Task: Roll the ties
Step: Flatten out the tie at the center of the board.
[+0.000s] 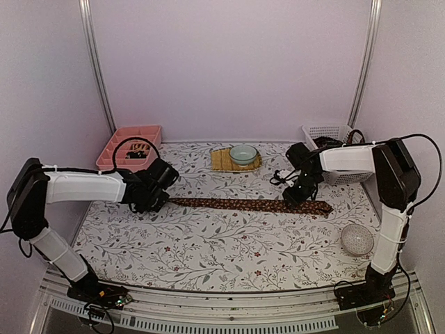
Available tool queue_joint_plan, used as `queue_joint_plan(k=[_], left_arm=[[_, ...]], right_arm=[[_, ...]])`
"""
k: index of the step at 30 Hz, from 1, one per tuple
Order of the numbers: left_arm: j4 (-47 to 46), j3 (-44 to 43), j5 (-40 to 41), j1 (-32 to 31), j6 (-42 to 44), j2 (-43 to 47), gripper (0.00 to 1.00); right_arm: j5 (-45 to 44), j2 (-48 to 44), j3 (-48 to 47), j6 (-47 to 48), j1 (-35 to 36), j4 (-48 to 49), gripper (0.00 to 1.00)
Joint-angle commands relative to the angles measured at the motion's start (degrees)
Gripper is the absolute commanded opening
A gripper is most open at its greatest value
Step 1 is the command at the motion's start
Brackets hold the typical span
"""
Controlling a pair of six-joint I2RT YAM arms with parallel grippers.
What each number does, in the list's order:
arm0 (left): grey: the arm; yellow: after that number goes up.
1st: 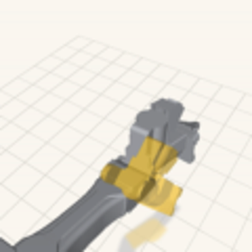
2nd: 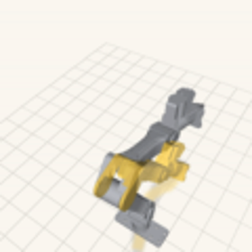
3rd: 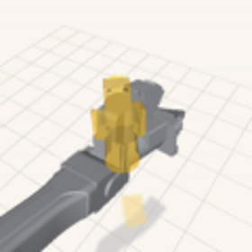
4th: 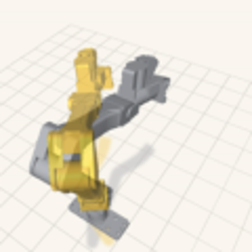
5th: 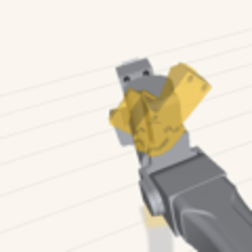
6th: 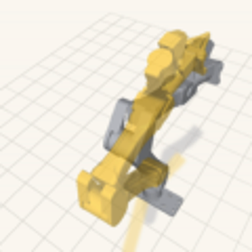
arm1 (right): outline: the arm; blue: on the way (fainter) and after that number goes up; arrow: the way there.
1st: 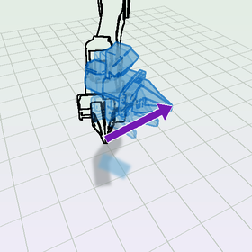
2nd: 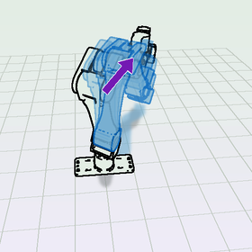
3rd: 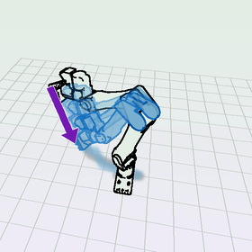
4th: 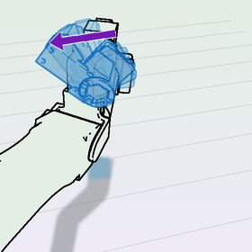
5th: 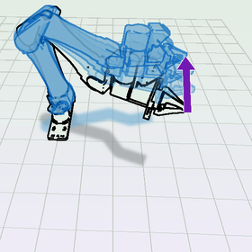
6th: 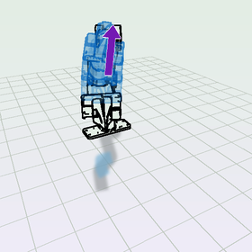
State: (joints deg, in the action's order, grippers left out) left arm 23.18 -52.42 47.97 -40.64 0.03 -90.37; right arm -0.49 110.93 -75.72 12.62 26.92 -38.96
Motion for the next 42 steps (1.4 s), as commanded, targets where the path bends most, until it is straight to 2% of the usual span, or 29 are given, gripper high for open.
queue_joint_plan(k=[1,6,11,15,17,21,25,35,42], left_arm=[[1.46,-1.37,-4.46,2.59,-11.95,2.6,0.85],[-2.78,1.3,-9.04,5.3,-19.83,4.82,0.85],[-6.55,3.13,-11.41,6.63,-23.61,4.56,0.85],[-7.4,3.06,-12.04,7.01,-24.73,2.27,0.86],[-8.26,3.34,-12.74,7.38,-24.86,1.36,0.87],[-10.67,4.34,-15.35,8.15,-25.83,-0.26,0.87],[-13.21,4.85,-19.61,8.65,-27.54,-1.71,0.87],[-20.82,7.73,-33.28,10.99,-34.35,-2.36,0.82],[-24.68,10.52,-37.44,12.8,-37.9,-3.7,0.79]], right_arm=[[-1.87,4.11,2.44,-0.58,-2.04,1.5,0.47],[-4.73,2.89,7.29,0.62,-4.4,2.83,0.4],[-9.66,-1.71,13.47,4.18,-7.4,4.83,0.38],[-10.0,-5.22,17.01,9.01,-10.88,3.97,0.4],[-8.21,-7.34,17.82,11.56,-11.66,1.85,0.47],[-5.22,-11.5,16.14,14.38,-12.59,-3.62,0.57],[-5.13,-14.06,12.13,13.52,-13.45,-5.54,0.6],[-2.45,-14.07,7.48,8.77,-13.4,-5.97,0.61],[-0.89,-15.64,6.06,7.09,-10.85,-5.78,0.61]])
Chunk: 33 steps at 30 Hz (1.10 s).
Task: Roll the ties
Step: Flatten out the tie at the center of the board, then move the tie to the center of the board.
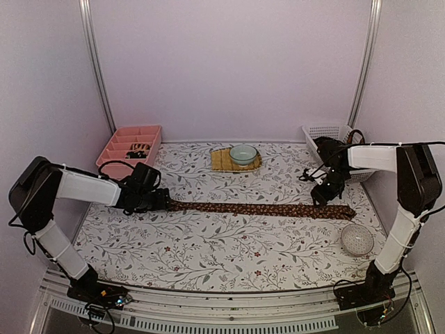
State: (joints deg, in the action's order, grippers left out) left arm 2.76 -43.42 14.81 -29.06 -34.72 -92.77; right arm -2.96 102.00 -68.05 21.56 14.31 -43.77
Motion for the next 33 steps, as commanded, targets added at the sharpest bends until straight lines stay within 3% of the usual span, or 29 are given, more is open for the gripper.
queue_joint_plan(k=[1,7,20,27,33], left_arm=[[-5.28,1.96,-5.1,1.46,-3.55,-1.54,0.78],[-9.3,3.24,-8.23,2.64,-5.45,-4.24,0.68],[-13.19,5.46,-5.06,2.78,-3.36,-5.82,0.12],[-15.41,6.21,-2.71,2.12,1.73,-2.11,0.07],[-8.93,1.31,8.1,-4.02,8.14,-2.24,0.07]], right_arm=[[1.7,-7.07,-1.73,-2.02,2.44,-0.97,0.6],[2.97,-7.73,-2.95,-3.51,7.39,-1.35,0.59],[6.65,-2.75,-12.69,-6.92,15.6,-3.92,0.5],[10.98,1.19,-18.12,-10.91,18.76,-3.43,0.48],[13.43,6.1,-19.09,-14.75,18.83,-1.75,0.5]])
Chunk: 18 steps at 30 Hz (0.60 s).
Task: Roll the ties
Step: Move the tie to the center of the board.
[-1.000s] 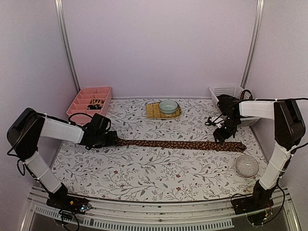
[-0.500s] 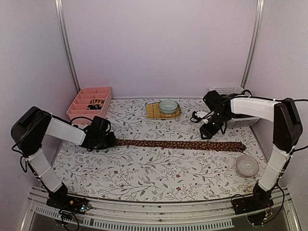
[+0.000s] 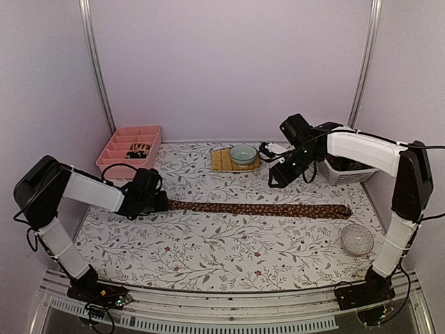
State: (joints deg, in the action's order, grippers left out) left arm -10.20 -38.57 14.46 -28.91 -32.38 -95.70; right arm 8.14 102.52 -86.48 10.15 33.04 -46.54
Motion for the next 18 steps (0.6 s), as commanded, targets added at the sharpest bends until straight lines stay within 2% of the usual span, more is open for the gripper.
queue_joint_plan(k=[1,9,13,18], left_arm=[[5.11,-4.58,10.35,-5.34,6.77,0.24,0.07],[10.95,-11.67,21.15,-12.59,11.93,-5.21,0.08],[10.67,-12.38,22.59,-14.0,12.38,-5.84,0.08],[10.25,-12.77,23.06,-14.77,12.61,-5.99,0.08]], right_arm=[[2.12,6.35,-0.25,-3.46,0.1,1.49,0.5],[-2.99,10.32,6.46,-2.27,-0.13,4.52,0.49],[-5.48,7.53,10.95,-0.25,-2.04,5.11,0.48],[-4.55,2.32,15.76,2.42,-6.66,3.96,0.45]])
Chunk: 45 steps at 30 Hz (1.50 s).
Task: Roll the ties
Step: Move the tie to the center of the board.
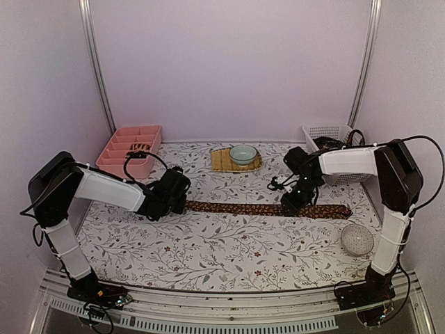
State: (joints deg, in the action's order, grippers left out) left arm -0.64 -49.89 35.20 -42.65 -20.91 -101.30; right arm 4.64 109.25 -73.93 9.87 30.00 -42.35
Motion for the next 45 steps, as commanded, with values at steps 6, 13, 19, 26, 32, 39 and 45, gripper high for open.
queue_joint_plan(k=[6,13,19,26,32,39,45], left_arm=[[-0.16,-1.44,2.12,-1.2,1.8,-0.11,0.08],[-0.79,-1.53,1.89,-1.25,2.66,0.13,0.08],[-0.98,-1.69,1.13,-2.27,1.98,0.48,0.08],[-1.81,-3.98,0.65,-6.7,-1.04,-2.21,0.08],[-1.59,-9.05,1.36,-10.3,-5.11,-7.68,0.08],[0.89,-15.36,4.35,-12.99,-6.27,-13.32,0.07],[1.71,-15.96,6.4,-13.16,-5.15,-12.69,0.07]], right_arm=[[-3.86,-10.26,9.95,7.37,-8.34,0.18,0.41],[-5.77,-11.86,13.39,11.06,-15.44,1.71,0.38],[-9.16,-9.76,16.61,14.94,-19.26,3.73,0.36],[-10.72,-9.93,17.67,20.82,-25.33,3.55,0.38],[-12.0,-9.26,15.1,28.27,-33.36,1.16,0.43],[-6.36,-11.64,8.04,30.05,-35.33,-6.49,0.51],[-1.04,-14.99,1.27,26.87,-31.31,-12.25,0.59]])
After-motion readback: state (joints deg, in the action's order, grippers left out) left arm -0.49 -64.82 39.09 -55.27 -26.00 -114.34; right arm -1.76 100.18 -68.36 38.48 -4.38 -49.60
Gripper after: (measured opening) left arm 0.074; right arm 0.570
